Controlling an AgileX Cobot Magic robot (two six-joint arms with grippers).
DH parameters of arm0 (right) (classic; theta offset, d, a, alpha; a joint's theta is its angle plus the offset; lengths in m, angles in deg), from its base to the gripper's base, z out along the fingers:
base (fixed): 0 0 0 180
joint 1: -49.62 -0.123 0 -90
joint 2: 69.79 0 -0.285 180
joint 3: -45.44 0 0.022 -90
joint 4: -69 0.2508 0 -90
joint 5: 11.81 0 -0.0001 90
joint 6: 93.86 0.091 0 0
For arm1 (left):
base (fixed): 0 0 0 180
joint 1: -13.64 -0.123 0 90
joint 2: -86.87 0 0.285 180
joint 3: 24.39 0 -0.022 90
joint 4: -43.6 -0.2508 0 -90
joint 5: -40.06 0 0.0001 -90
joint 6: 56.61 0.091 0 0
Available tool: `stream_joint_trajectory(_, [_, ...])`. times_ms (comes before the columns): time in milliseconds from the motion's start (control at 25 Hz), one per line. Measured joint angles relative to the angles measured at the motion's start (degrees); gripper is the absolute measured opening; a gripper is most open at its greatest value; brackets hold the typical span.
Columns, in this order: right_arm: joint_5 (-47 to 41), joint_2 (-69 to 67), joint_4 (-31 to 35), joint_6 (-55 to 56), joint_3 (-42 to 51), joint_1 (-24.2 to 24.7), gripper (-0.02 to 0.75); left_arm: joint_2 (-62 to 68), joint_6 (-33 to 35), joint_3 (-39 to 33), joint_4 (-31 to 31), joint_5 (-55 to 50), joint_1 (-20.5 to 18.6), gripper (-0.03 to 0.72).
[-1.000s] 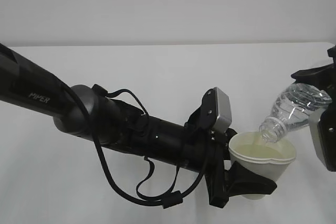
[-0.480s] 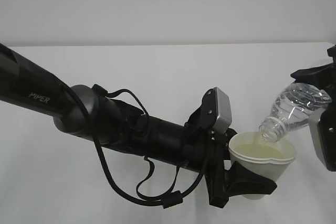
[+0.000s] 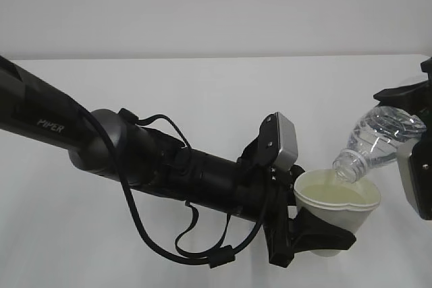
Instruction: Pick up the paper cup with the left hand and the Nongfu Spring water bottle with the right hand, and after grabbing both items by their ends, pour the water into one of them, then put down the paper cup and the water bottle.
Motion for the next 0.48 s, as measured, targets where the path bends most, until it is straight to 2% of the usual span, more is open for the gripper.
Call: stream_joint_trajectory(480, [0.0, 0.0, 3.3, 0.0, 0.0, 0.0, 0.387, 0.0, 0.0, 0.4, 0.0, -0.2, 0.0, 0.414])
